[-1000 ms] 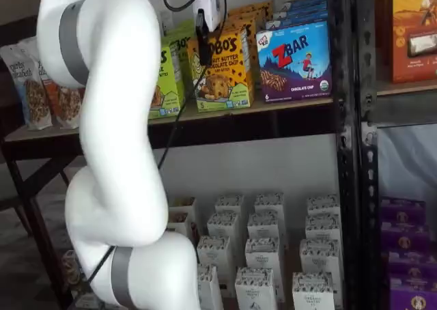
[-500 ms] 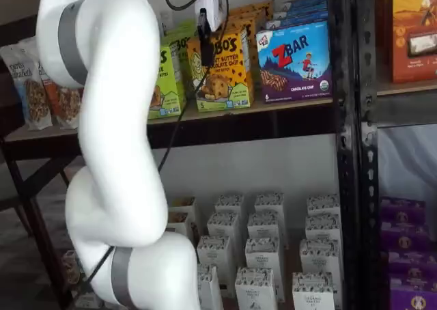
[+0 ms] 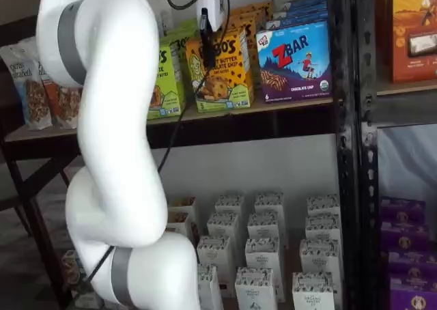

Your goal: Pick up the orange box on the top shelf, the fifth box from the left

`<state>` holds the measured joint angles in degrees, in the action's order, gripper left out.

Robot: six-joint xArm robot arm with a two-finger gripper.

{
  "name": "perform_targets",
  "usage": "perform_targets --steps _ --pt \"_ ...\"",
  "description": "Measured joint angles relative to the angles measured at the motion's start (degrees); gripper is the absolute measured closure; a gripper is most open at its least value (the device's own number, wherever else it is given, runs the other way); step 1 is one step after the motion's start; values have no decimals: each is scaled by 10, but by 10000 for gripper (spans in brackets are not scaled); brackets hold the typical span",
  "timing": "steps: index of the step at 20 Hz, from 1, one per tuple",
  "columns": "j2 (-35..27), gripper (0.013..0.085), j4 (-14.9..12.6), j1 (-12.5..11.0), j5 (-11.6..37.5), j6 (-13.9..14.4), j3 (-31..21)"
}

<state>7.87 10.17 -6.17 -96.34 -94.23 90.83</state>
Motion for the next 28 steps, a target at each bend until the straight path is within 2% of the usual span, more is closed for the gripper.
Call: perform_targets --steps 11,14,15,16,17,18,27,28 --pt "2 370 4 1 13 1 -4" --pt "1 450 5 2 12 3 -2" --pt "0 450 5 3 12 3 -2" --pt "0 490 5 3 12 3 -2" --pt "0 490 5 3 11 4 -1" --pt "-1 530 6 3 10 4 0" --pt "-1 530 6 6 11 6 1" --pt "-1 570 7 5 11 6 0"
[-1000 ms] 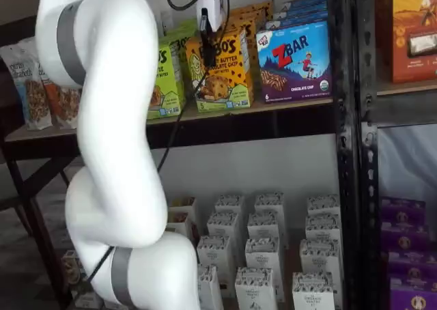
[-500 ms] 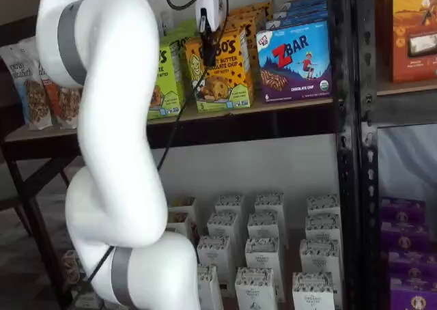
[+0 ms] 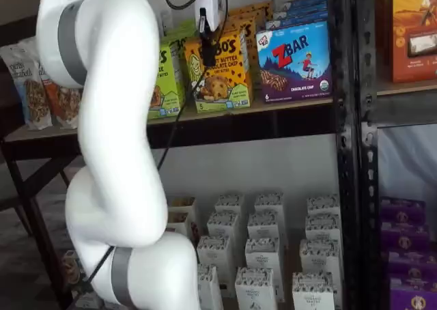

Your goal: Pick up the orange box on the top shelf, the fifth box from the left

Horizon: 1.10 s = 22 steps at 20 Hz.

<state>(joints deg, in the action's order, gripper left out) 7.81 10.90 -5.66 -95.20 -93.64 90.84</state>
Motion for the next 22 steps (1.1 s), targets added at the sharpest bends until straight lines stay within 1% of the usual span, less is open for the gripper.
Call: perform_targets --steps 1,2,3,5,12,17,22 --pt "0 610 0 0 0 0 0" --pt "1 610 0 -1 0 -1 0" --pt "1 650 0 -1 -2 -1 0" --pt "-3 650 -1 -1 -13 0 7" --pt "4 650 12 2 -28 7 13" --pt "35 650 14 -7 -37 2 -6" --pt "68 650 32 -23 -62 -6 -20"
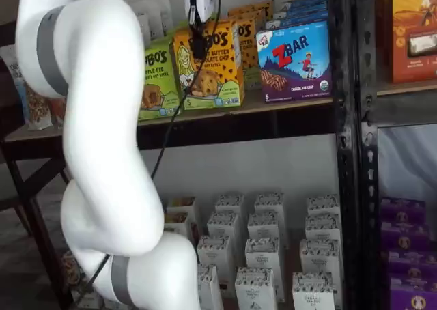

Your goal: Pick up the orange box on the top shelf, the fifth box from the left

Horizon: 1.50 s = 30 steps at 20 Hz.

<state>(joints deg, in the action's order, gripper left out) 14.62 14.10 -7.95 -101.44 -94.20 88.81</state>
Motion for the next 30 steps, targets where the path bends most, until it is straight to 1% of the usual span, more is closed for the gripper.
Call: perform_targets --steps 3,9,16,20,30 --pt "14 650 7 -5 -12 -1 -6" --pt "52 650 9 -9 -30 -1 -29" --pt "102 650 18 -23 -57 -7 -60" --pt "124 650 18 -26 -65 -8 -75" --pt "177 650 9 -29 -73 -12 -121"
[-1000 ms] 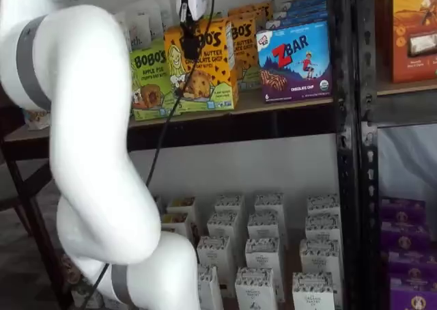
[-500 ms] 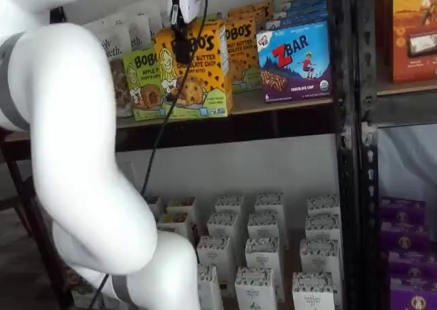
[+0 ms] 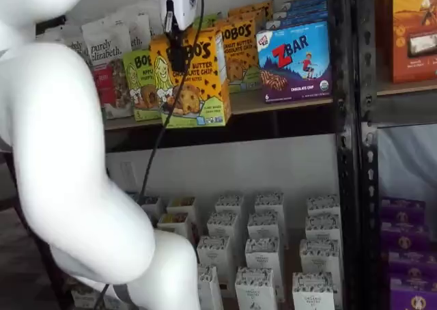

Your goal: Pick up the orange box on the top shelf, the fifth box from the left

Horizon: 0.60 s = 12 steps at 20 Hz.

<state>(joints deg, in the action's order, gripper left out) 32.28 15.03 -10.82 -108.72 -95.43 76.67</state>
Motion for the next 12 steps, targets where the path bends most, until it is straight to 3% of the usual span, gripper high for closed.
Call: perform_targets --steps 12 --pt "54 650 -11 -7 -3 -10 -55"
